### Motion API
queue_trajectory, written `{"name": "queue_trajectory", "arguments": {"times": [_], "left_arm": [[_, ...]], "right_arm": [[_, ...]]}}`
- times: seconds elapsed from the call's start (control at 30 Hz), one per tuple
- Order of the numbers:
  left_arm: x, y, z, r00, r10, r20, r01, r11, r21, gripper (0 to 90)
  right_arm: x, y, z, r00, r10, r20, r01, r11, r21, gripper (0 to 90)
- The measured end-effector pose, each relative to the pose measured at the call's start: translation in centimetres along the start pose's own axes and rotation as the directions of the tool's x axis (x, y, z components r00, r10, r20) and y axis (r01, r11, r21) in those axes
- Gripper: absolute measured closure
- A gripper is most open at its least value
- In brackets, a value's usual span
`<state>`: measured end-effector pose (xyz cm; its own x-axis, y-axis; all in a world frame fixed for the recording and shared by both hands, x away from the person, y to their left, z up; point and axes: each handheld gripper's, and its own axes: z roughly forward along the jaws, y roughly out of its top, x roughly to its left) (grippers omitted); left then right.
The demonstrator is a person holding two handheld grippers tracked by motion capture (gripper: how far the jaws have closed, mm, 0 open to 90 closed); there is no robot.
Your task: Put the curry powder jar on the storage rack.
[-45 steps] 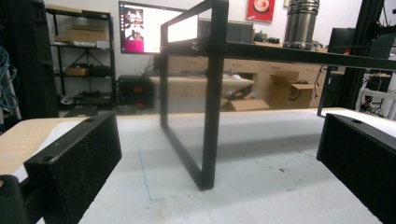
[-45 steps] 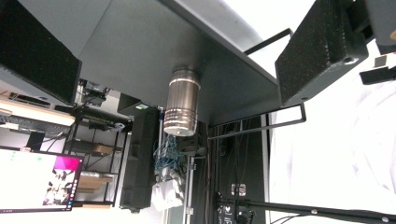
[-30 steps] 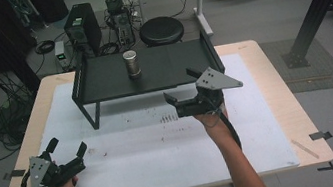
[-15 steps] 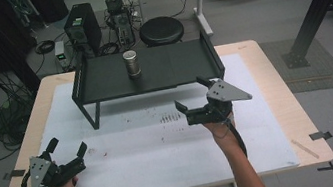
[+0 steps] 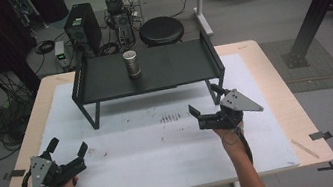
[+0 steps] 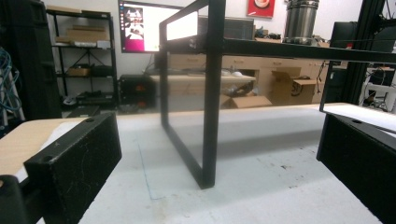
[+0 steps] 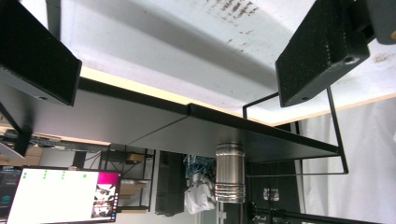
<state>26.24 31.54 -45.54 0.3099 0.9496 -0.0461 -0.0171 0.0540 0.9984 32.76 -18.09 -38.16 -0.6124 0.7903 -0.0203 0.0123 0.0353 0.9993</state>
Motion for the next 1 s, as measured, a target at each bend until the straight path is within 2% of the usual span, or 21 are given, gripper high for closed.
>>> {"name": "queue_trajectory", "arguments": {"times": [0.33,0.67,1.0], "left_arm": [[0.0,0.0,0.0,1.0000,0.001,0.001,-0.001,1.0000,-0.001,0.3],[0.0,0.0,0.0,1.0000,0.002,0.001,-0.002,1.0000,-0.001,0.2],[0.0,0.0,0.0,1.0000,0.001,0.000,-0.001,1.0000,-0.003,0.2]], "right_arm": [[-0.6,-0.9,-1.1,0.9989,0.006,0.047,-0.005,1.000,-0.011,0.0],[-0.8,-2.7,-2.1,0.9948,0.009,0.101,-0.010,1.000,0.005,0.0],[-0.9,-4.1,-2.7,0.9913,0.029,0.128,-0.029,1.000,-0.002,0.0]]}}
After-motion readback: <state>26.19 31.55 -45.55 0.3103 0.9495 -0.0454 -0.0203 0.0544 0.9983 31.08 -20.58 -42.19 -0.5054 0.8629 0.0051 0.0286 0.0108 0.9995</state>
